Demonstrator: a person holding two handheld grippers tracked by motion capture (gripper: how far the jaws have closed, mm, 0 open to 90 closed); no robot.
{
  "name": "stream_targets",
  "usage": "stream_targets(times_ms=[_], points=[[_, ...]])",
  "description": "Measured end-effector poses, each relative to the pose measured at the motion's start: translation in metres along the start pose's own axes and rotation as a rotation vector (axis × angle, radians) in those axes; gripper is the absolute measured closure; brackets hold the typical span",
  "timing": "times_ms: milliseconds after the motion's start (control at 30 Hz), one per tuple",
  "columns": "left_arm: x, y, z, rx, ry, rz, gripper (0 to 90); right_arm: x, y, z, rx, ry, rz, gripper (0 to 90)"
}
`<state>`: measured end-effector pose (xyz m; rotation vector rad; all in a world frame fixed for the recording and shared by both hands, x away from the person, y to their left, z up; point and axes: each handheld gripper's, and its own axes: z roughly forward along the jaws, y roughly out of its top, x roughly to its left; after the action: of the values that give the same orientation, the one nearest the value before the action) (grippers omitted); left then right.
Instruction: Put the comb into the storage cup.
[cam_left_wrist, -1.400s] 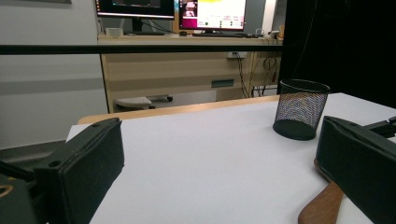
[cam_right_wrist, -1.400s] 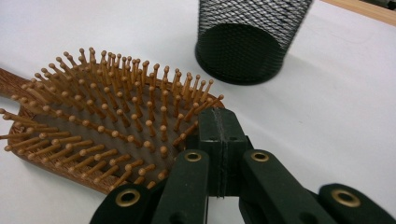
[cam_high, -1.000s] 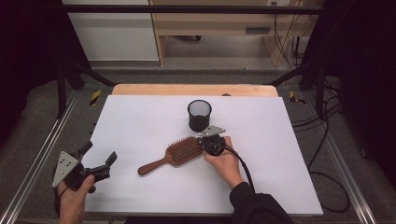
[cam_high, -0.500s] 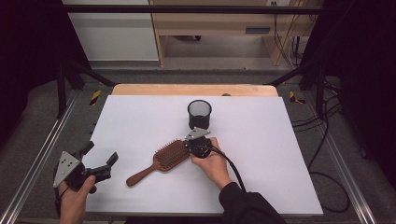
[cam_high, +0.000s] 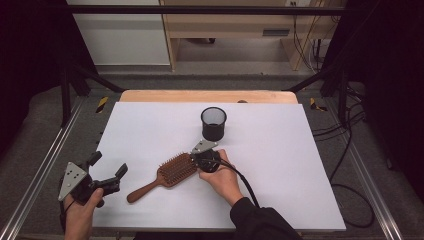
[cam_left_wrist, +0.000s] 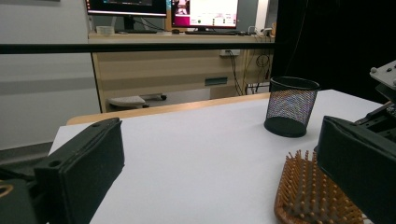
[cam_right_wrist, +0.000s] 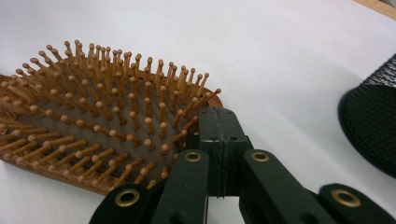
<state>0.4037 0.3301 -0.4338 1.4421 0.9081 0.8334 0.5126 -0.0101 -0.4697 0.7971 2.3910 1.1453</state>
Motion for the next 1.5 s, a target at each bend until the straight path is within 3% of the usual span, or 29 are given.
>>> stream_targets(times_ms=[100,267,533,667,833,1000,1067,1133,1200,1333,1467,1500], points=[[0.0,0.0,0.0,-0.001,-0.002,0.001,1.3,0.001,0.001,0.001,-0.001,-0.001,-0.005,90.0],[0.001,0.0,-0.001,-0.002,-0.001,-0.002,1.3,-0.008,-0.001,-0.009,-0.02,-0.027,0.019,90.0],[0.0,-0.001,0.0,0.006,0.001,-0.001,1.3,-0.022,-0.012,-0.045,-0.097,-0.047,0.053,89.8],[0.0,-0.002,0.0,0.015,0.002,0.001,1.2,-0.028,-0.024,-0.068,-0.152,-0.051,0.086,85.1],[-0.001,-0.001,-0.001,0.021,0.003,0.007,1.2,-0.038,-0.044,-0.102,-0.217,-0.074,0.128,68.8],[-0.002,-0.002,0.001,0.038,-0.001,0.011,1.3,-0.051,-0.067,-0.134,-0.237,-0.14,0.187,40.9],[-0.003,-0.002,0.002,0.055,0.005,0.028,1.2,-0.057,-0.076,-0.146,-0.207,-0.169,0.208,24.9],[-0.004,-0.002,0.003,0.065,0.008,0.034,1.4,-0.064,-0.085,-0.159,-0.199,-0.187,0.237,14.8],[-0.006,-0.002,0.003,0.076,0.006,0.042,1.3,-0.068,-0.095,-0.17,-0.226,-0.226,0.281,5.8],[-0.008,-0.002,0.005,0.106,-0.002,0.046,1.3,-0.075,-0.11,-0.187,-0.304,-0.255,0.285,3.7],[-0.013,0.001,0.007,0.168,0.001,0.121,1.3,-0.082,-0.116,-0.191,-0.321,-0.268,0.316,4.6],[-0.014,0.002,0.009,0.178,-0.001,0.122,1.4,-0.082,-0.117,-0.191,-0.32,-0.265,0.312,4.8]])
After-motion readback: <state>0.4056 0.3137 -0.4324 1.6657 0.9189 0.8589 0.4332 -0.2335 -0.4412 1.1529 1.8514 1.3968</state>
